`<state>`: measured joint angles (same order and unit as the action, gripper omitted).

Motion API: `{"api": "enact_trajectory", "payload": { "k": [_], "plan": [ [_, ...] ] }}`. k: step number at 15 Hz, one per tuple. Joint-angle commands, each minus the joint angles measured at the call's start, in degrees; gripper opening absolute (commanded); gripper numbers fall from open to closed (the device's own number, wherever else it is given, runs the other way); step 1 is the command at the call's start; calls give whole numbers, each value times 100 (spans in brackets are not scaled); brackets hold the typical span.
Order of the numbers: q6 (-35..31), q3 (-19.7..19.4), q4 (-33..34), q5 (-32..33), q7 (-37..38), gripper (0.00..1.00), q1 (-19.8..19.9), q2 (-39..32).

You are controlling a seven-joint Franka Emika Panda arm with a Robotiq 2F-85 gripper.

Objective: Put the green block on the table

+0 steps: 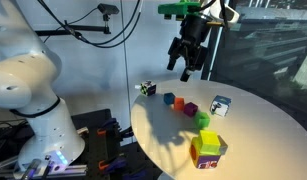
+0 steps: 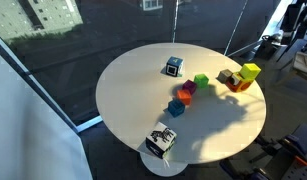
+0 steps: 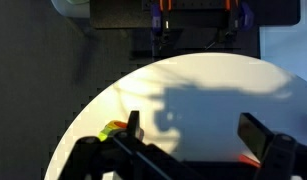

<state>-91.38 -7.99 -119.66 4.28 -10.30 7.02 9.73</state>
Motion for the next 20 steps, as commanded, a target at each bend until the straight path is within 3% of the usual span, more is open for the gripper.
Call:
{"api": "enact_trajectory", "payload": {
  "k": [1,13,20],
  "plan": [
    [8,-75,-301,91,-215,100,31,592],
    [-547,-366,-844,-148,-499,100,-2,1705],
    [-600,-340,-843,-68,-373,100,2,1661]
  ]
}}
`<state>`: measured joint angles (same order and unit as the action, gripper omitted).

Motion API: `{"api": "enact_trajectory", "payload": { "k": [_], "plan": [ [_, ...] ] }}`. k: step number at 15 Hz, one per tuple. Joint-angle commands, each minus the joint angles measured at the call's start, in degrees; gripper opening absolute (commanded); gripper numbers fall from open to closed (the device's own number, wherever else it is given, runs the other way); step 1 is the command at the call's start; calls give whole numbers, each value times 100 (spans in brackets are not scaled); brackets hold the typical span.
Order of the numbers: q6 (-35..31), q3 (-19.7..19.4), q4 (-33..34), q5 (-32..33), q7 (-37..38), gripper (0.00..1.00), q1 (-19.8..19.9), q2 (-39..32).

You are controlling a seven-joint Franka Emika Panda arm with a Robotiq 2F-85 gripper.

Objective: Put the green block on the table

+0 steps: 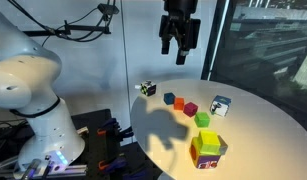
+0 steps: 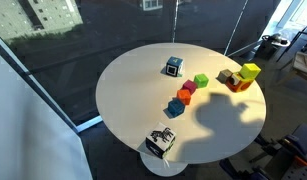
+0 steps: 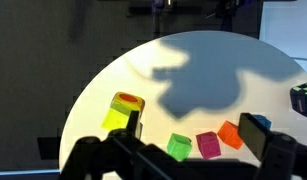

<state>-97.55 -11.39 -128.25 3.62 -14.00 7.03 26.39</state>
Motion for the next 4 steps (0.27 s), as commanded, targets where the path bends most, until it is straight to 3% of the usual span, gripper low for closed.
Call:
{"api": "enact_trajectory", "payload": {
  "k": [1,4],
  "plan": [
    [16,0,16,-1,-3,100,1,-13],
    [16,0,16,-2,-3,100,2,-33]
  ]
}}
